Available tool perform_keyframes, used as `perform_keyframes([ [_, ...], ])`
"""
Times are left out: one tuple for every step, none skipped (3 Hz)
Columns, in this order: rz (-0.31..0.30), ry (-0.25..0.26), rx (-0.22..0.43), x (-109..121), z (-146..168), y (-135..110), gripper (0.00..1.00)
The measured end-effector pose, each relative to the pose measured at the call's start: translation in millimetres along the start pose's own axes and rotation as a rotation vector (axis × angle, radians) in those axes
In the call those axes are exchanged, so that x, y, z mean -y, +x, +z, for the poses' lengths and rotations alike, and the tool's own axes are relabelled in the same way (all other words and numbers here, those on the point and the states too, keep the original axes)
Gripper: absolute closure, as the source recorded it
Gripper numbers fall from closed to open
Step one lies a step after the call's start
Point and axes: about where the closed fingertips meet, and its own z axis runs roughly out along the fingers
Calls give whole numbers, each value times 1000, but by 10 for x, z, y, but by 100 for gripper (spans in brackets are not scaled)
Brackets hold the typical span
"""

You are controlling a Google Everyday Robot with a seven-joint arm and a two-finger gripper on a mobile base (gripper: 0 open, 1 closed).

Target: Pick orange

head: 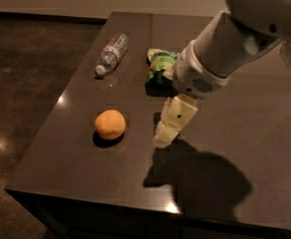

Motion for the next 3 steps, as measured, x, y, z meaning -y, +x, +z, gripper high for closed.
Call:
perform_keyframes([
  [-50, -17, 51, -158, 280, -284, 0],
  [-97, -36, 58, -261, 609, -473, 0],
  [-123, -53, 50, -278, 848, -564, 0],
])
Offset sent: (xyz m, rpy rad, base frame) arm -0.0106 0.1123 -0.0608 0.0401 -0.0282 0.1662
